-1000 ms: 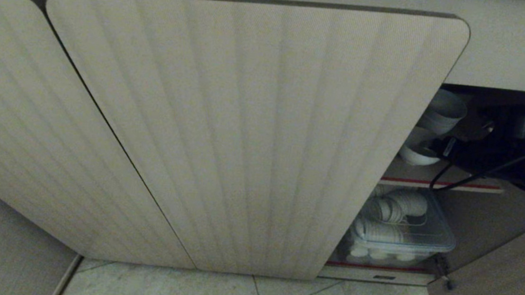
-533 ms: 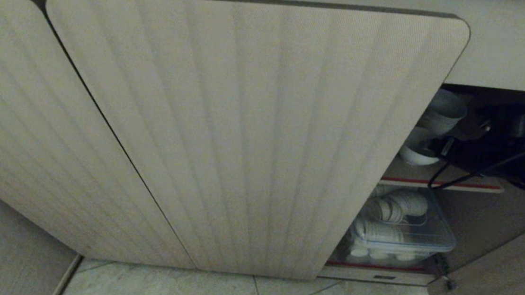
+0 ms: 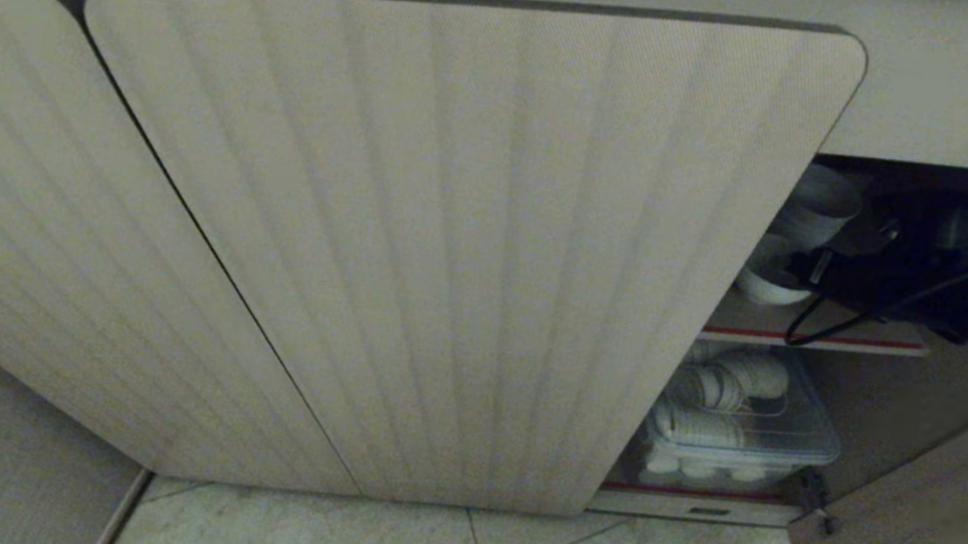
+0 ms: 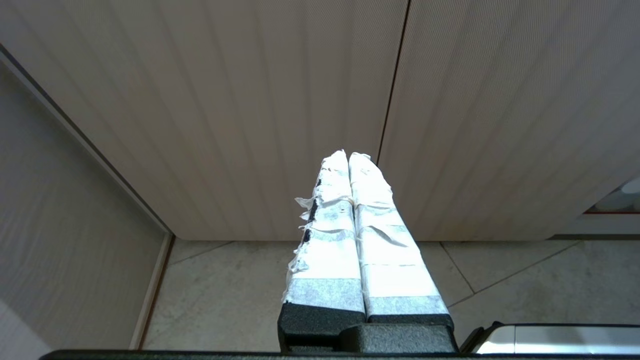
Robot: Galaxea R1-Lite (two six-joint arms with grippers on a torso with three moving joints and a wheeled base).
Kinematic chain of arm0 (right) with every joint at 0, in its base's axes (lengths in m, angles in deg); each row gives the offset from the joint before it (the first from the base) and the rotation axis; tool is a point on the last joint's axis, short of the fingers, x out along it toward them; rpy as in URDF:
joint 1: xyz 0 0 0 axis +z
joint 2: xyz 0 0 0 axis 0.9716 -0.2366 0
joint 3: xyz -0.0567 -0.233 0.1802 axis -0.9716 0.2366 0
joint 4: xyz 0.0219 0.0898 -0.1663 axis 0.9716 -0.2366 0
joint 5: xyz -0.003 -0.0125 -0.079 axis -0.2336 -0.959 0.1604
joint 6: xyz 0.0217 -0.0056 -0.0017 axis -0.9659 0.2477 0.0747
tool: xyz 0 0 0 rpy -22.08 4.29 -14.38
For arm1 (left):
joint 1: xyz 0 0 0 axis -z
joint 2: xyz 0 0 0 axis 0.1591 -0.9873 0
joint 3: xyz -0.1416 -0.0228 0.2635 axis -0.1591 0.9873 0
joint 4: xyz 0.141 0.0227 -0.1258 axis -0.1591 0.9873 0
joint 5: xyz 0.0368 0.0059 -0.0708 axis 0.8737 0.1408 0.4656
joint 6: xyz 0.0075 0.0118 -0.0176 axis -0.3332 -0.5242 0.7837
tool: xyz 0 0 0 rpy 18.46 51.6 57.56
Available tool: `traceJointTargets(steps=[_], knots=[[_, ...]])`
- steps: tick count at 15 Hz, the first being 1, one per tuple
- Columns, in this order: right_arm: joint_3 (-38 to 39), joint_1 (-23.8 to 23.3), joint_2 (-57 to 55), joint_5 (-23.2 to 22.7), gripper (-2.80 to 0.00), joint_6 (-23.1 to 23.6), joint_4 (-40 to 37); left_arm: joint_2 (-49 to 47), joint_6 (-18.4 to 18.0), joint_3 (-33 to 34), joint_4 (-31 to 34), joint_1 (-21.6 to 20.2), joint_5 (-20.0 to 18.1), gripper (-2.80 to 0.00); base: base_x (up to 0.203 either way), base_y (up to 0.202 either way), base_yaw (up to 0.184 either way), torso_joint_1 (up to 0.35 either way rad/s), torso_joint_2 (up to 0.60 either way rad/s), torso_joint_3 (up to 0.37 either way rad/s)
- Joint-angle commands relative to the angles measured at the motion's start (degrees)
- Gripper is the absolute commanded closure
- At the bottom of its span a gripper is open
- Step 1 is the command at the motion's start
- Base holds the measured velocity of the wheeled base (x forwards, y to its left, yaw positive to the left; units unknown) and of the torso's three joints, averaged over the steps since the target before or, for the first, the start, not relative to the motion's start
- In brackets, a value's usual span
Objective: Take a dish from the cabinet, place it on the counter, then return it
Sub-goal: Take the bowl from the cabinet
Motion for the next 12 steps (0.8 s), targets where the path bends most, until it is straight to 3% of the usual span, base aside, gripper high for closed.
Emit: traceJointTargets(steps=[1, 12], knots=[[-1.59, -0.01, -0.51, -0.08, -2.80, -0.01, -1.82, 0.02, 0.05, 0.00, -0.02, 0.00, 0.00, 0.00, 0.000, 0.000, 0.000, 0.000, 0.00, 0.000], [-1.94, 0.17, -0.80, -0.17, -2.80, 0.18, -5.16, 0.02, 0.05, 0.00, -0.02, 0.00, 0.00, 0.00, 0.000, 0.000, 0.000, 0.000, 0.00, 0.000]])
